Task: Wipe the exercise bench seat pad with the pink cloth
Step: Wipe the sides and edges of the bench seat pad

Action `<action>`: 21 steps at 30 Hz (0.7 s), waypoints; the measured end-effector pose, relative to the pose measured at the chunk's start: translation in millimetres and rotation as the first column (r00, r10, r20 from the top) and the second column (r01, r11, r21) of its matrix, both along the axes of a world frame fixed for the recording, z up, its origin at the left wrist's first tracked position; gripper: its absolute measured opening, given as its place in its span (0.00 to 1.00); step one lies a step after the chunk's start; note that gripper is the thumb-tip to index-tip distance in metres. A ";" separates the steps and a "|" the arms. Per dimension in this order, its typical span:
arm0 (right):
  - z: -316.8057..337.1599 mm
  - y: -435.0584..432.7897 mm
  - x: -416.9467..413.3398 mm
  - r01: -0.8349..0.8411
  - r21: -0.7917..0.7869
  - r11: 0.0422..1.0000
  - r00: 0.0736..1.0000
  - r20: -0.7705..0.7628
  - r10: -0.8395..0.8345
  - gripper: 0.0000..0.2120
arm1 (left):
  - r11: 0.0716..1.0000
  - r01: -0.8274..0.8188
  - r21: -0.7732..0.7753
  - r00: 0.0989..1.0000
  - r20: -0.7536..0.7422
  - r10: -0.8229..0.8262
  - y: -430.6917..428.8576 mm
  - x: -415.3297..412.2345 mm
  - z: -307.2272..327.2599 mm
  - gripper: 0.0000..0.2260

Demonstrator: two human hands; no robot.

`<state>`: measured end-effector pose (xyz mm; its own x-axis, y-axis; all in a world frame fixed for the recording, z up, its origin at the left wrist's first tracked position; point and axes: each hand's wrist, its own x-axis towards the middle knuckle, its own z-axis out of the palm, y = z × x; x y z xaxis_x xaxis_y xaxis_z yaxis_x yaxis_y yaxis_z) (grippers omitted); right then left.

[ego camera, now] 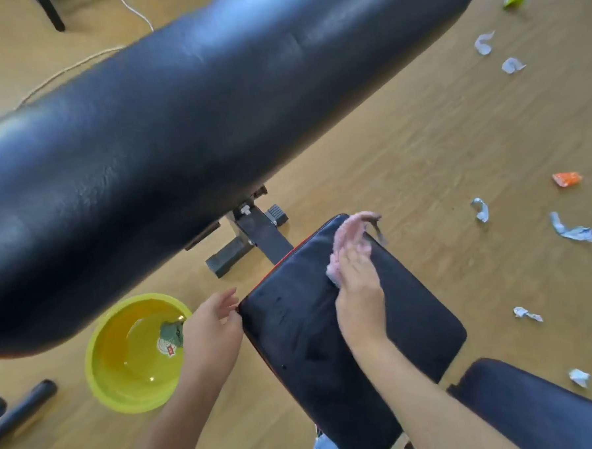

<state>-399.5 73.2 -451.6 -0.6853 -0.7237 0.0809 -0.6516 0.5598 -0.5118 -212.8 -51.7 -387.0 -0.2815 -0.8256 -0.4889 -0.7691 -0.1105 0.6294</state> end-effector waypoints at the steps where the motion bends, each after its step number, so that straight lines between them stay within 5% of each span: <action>1: -5.1 -1.1 36.4 -0.174 0.025 0.984 0.985 -0.012 0.175 0.15 | 0.999 -0.043 0.026 0.999 -0.007 0.043 -2.1 1.4 -0.7 0.17; 4: 2.2 17.5 93.5 -0.702 0.064 0.709 0.694 -0.162 0.702 0.20 | 0.994 -0.101 0.048 0.995 -0.013 0.102 -5.3 3.7 1.1 0.09; 5: 14.0 16.6 79.8 -0.749 0.076 0.658 0.647 -0.133 0.751 0.18 | 0.995 -0.091 0.050 0.996 -0.021 0.092 -5.3 4.0 2.0 0.09; 7: 26.9 15.1 17.9 -0.658 0.021 0.753 0.750 -0.065 0.658 0.16 | 0.996 -0.042 0.072 0.998 -0.044 0.046 -3.1 1.6 7.2 0.13; 9: 33.3 9.7 -39.9 -0.261 0.061 0.963 0.964 -0.044 0.264 0.15 | 0.996 -0.005 0.087 0.999 -0.036 0.008 -1.5 -0.7 10.7 0.17; 11: 28.9 -0.7 -40.0 -0.045 -0.004 0.999 0.998 -0.038 0.045 0.17 | 0.995 -0.005 0.097 0.999 -0.035 0.009 -0.9 0.1 10.6 0.18; 12: 34.7 -8.9 -10.2 -0.015 0.013 1.000 1.000 -0.016 0.016 0.18 | 0.992 -0.032 0.122 0.999 -0.040 0.037 -0.9 1.1 10.4 0.18; 14: 28.1 4.6 63.6 -0.266 0.061 0.962 0.964 -0.016 0.267 0.20 | 0.981 -0.104 0.165 0.991 -0.066 0.116 -1.5 4.3 8.4 0.13; 15: 31.8 10.2 92.0 -0.532 0.073 0.844 0.845 -0.025 0.535 0.22 | 0.979 -0.125 0.161 0.988 -0.073 0.138 -1.1 5.2 8.0 0.10; 17: 18.7 24.9 97.4 -0.743 0.150 0.652 0.655 -0.033 0.755 0.20 | 0.984 -0.120 0.128 0.990 -0.058 0.128 -2.1 6.0 8.2 0.10; 19: 16.3 29.7 33.0 -0.597 0.135 0.791 0.771 -0.177 0.612 0.17 | 0.984 -0.108 0.139 0.992 -0.052 0.116 -1.2 3.6 12.5 0.11; 21: 18.5 31.8 -26.4 -0.221 0.129 0.967 0.958 -0.158 0.240 0.18 | 0.983 -0.098 0.153 0.994 -0.028 0.104 -1.3 1.1 16.0 0.15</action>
<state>-425.9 105.0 -433.0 -0.4817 -0.8713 0.0943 -0.8418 0.4300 -0.3263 -211.7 -53.0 -371.0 -0.2198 -0.7682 -0.6013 -0.7269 -0.2821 0.6262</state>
